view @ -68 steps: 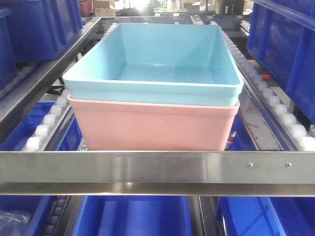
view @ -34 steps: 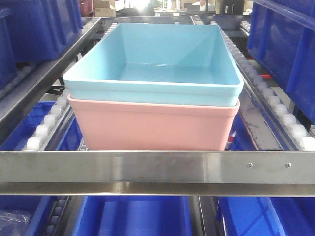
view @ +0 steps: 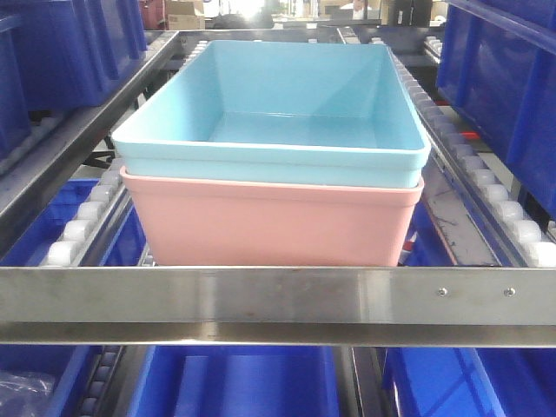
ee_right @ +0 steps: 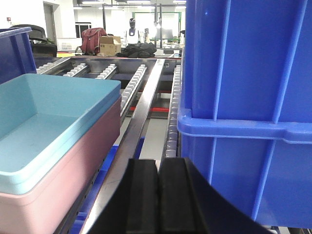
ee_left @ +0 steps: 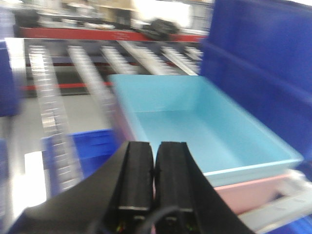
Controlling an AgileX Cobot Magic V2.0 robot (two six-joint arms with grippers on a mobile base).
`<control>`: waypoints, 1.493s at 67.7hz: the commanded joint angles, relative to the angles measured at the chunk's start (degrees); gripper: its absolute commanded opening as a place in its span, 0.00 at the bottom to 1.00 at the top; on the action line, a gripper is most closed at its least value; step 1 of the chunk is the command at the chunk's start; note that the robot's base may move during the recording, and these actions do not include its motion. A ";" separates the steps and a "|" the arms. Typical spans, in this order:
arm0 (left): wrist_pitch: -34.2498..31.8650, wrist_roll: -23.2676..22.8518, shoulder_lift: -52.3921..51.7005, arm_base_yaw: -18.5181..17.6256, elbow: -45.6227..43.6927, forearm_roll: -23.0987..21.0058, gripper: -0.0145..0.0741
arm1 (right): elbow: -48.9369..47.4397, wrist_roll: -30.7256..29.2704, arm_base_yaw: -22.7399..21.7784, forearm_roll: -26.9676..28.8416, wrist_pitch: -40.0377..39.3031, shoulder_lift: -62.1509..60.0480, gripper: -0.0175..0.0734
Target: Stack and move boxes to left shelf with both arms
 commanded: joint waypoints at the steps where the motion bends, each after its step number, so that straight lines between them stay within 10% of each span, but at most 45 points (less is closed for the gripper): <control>1: 0.49 -0.86 -5.38 5.65 0.65 -0.28 0.16 | -0.99 -0.64 -0.33 0.01 -5.34 -1.15 0.25; 24: 3.52 0.15 -20.06 20.98 12.99 -7.09 0.16 | -0.99 -0.64 -0.33 0.01 -5.34 -1.15 0.25; 101: -4.17 4.09 -20.17 21.13 17.25 -4.07 0.16 | -0.99 -0.64 -0.33 0.01 -5.35 -1.09 0.25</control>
